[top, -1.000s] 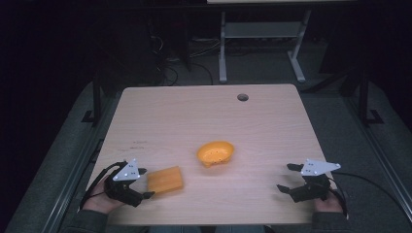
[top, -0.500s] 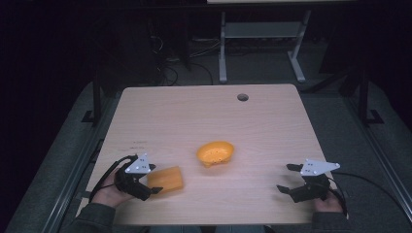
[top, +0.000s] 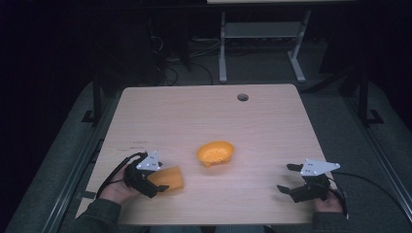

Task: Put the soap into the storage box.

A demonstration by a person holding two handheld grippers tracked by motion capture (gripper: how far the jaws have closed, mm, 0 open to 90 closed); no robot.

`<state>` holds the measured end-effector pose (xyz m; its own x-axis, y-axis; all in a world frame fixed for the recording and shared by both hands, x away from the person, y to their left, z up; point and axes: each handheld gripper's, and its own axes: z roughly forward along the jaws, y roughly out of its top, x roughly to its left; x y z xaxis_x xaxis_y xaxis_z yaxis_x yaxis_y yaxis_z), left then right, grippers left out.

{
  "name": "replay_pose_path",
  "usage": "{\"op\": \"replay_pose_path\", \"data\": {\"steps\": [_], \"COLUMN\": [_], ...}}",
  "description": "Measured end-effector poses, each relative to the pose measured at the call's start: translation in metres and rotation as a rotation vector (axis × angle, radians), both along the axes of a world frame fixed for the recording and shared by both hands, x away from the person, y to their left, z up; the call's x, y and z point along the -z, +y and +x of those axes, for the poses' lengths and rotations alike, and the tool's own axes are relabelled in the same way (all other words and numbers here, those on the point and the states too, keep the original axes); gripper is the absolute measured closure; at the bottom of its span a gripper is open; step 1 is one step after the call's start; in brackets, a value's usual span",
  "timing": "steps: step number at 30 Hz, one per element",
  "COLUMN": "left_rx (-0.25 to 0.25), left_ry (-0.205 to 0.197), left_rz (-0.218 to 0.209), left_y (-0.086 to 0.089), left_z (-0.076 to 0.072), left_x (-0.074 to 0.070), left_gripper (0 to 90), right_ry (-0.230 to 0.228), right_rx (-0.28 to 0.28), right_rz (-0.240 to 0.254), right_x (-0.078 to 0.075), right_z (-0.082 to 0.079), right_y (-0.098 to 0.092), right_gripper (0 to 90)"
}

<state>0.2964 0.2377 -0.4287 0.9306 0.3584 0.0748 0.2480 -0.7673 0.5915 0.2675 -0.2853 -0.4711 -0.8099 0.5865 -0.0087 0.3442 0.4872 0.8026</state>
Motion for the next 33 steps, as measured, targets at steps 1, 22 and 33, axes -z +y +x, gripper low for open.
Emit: {"op": "replay_pose_path", "data": {"steps": [1,22,33], "left_rx": [0.001,0.024,0.028], "left_ry": [0.01,0.033,0.078], "left_rz": [-0.003,0.106,0.092], "left_y": [0.0,-0.016,-0.013], "left_z": [0.001,0.005,0.01], "left_x": [0.0,0.02,0.024], "left_gripper": [16.6,16.7,17.1], "right_ry": [0.0,0.004,0.012], "right_rx": [0.0,-0.012,-0.013], "right_rz": [0.0,-0.005,-0.007], "right_x": [0.0,0.001,0.001], "right_z": [0.0,0.001,0.001], "right_y": [0.0,0.002,0.003], "right_gripper": [13.7,13.7,13.7]}}
